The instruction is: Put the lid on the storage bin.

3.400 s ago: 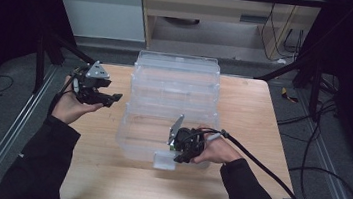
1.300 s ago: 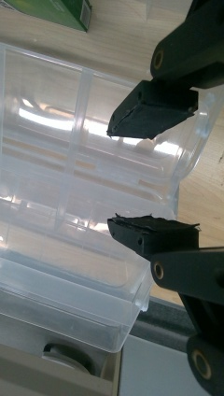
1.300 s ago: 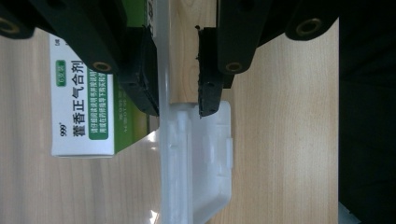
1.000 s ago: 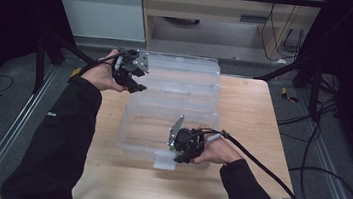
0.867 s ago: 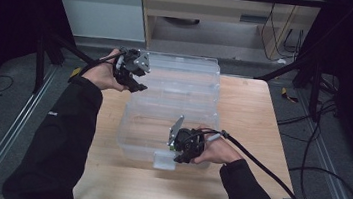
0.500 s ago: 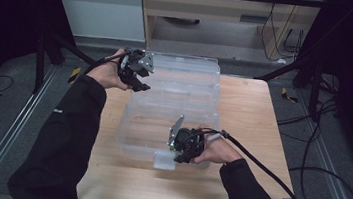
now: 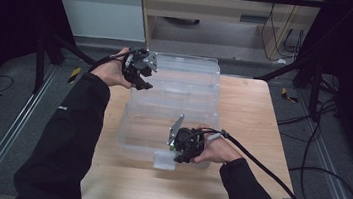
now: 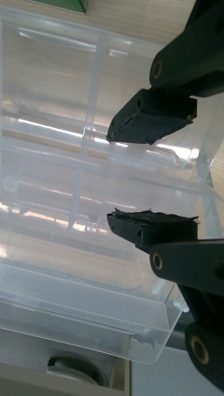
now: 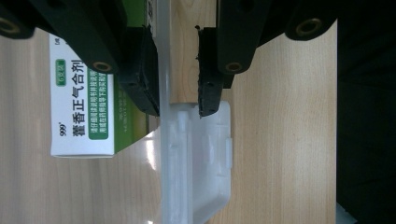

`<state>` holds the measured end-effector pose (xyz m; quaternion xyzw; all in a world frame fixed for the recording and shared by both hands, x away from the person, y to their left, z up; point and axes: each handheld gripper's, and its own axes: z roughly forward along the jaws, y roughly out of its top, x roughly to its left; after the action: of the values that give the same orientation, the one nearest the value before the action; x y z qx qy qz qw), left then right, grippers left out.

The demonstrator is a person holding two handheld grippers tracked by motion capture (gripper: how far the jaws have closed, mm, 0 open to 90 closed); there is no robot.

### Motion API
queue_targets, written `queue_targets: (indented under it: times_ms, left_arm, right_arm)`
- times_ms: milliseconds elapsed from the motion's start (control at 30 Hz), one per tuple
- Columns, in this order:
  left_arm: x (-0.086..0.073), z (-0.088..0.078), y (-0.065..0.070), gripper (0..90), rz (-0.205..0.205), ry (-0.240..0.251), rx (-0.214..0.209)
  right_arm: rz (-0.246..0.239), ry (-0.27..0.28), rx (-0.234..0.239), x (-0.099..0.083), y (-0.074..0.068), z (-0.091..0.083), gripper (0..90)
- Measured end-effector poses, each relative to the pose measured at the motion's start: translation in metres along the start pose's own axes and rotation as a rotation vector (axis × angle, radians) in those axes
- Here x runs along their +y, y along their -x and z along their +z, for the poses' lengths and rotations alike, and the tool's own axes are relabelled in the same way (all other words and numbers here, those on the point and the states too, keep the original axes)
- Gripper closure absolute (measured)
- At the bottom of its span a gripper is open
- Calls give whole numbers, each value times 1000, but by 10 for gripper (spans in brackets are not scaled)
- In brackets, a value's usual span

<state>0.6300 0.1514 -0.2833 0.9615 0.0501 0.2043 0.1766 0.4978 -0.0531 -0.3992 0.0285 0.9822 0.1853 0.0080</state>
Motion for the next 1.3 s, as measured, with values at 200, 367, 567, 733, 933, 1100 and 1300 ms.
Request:
queue_targets:
  times_ms: [200, 367, 567, 733, 933, 1100, 1300]
  left_arm:
    - [1, 5, -1, 558, 5, -13, -5]
    - [1, 9, -3, 577, 3, -17, -9]
    - [4, 13, -3, 601, 6, -12, -15]
    - [6, 18, -4, 619, 12, -24, -17]
    - [6, 20, -5, 626, 17, -26, -19]
    - [7, 22, -4, 629, 19, -27, -23]
    - [9, 24, -3, 641, 27, -35, -28]
  right_arm:
    - [4, -2, 5, 0, 0, 0, 711]
    - [-1, 2, 5, 0, 1, 0, 711]
    - [5, -2, 6, 0, 1, 0, 711]
    - [6, -1, 8, 0, 1, 0, 711]
    - [2, 0, 11, 0, 1, 0, 711]
    - [2, 1, 9, 0, 1, 0, 712]
    - [2, 1, 9, 0, 1, 0, 712]
